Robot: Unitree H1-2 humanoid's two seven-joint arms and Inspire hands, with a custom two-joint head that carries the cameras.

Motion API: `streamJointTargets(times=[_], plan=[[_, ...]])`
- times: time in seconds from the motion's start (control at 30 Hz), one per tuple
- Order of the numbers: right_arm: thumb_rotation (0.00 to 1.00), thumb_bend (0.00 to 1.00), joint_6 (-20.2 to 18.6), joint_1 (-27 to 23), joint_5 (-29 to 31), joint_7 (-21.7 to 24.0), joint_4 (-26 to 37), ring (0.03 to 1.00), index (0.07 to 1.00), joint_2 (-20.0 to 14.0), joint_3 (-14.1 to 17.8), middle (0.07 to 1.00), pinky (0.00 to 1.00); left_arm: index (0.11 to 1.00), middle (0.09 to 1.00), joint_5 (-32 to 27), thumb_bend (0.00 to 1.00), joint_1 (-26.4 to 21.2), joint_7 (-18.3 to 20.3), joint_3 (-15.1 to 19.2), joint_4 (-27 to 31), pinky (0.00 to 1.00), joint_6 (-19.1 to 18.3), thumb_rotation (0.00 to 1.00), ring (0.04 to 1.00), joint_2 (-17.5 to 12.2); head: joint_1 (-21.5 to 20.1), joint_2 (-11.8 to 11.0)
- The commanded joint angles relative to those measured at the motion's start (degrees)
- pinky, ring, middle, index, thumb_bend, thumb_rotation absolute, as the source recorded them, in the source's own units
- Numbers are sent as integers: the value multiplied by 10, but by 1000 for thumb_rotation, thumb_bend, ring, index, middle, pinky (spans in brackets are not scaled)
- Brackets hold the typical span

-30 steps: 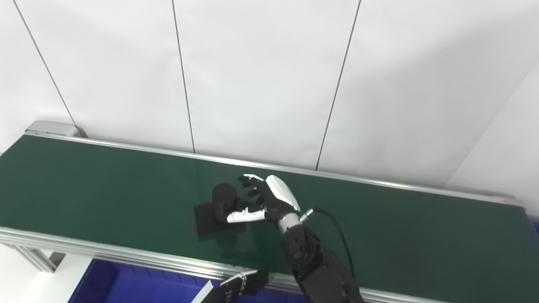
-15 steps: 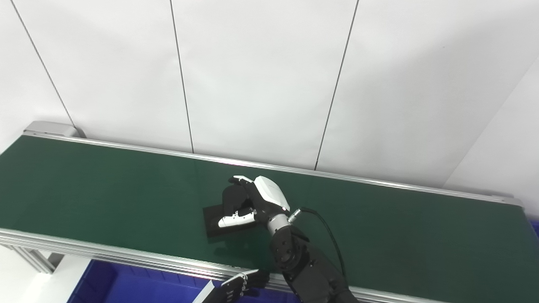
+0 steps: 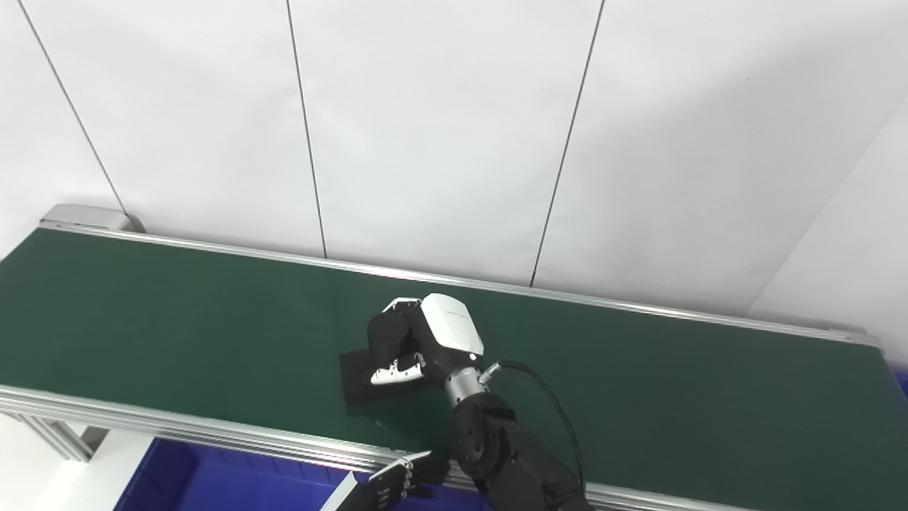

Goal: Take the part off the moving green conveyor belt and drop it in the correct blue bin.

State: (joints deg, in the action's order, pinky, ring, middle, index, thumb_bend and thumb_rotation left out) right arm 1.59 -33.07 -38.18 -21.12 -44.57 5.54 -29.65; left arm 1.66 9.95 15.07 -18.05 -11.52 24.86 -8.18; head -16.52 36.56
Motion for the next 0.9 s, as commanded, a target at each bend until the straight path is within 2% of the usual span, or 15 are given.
streamJointTargets(times=[0.0,0.17,0.37,0.5,0.63,0.67,0.7,0.73,0.77,0.83,0.87], plan=[[0,505,23,-6,-7,-25,31,397,557,0,5,515,419,831,834,-13,824,-2,9,3,17,776,21,188,812,-4,0,1],[0,505,19,21,-14,-34,85,392,570,-13,15,500,433,825,829,-14,831,-1,15,8,23,756,21,179,800,-3,-2,11],[0,502,30,101,-5,-44,229,389,572,-42,51,491,367,824,837,-29,833,4,29,17,31,751,20,167,803,-3,-8,27],[0,499,2,155,5,-16,332,382,576,-49,77,490,336,821,833,-29,845,7,33,22,38,750,21,172,803,-5,-9,34],[0,499,-24,219,-1,7,448,385,576,-55,103,493,360,823,832,-42,846,10,46,28,54,755,20,170,808,-10,-25,67],[0,504,-33,237,-1,15,476,404,526,-56,110,519,360,823,830,-43,847,10,48,30,58,756,20,171,809,-11,-26,68],[0,506,-42,251,-1,24,501,409,510,-56,116,527,357,824,828,-45,847,11,49,31,63,758,20,173,809,-13,-32,82],[0,507,-48,260,-1,32,518,412,499,-54,120,531,354,824,827,-47,847,12,51,32,66,759,20,176,809,-14,-32,82],[0,508,-56,282,2,42,547,413,496,-57,127,533,353,825,826,-51,847,12,52,33,70,760,19,177,809,-16,-37,95],[0,507,-65,316,9,58,589,415,493,-60,140,533,359,823,824,-57,849,11,55,35,72,761,17,181,807,-17,-39,100],[0,507,-68,338,12,66,613,415,493,-62,146,532,359,823,824,-60,849,10,57,36,77,761,12,181,807,-19,-46,115]])
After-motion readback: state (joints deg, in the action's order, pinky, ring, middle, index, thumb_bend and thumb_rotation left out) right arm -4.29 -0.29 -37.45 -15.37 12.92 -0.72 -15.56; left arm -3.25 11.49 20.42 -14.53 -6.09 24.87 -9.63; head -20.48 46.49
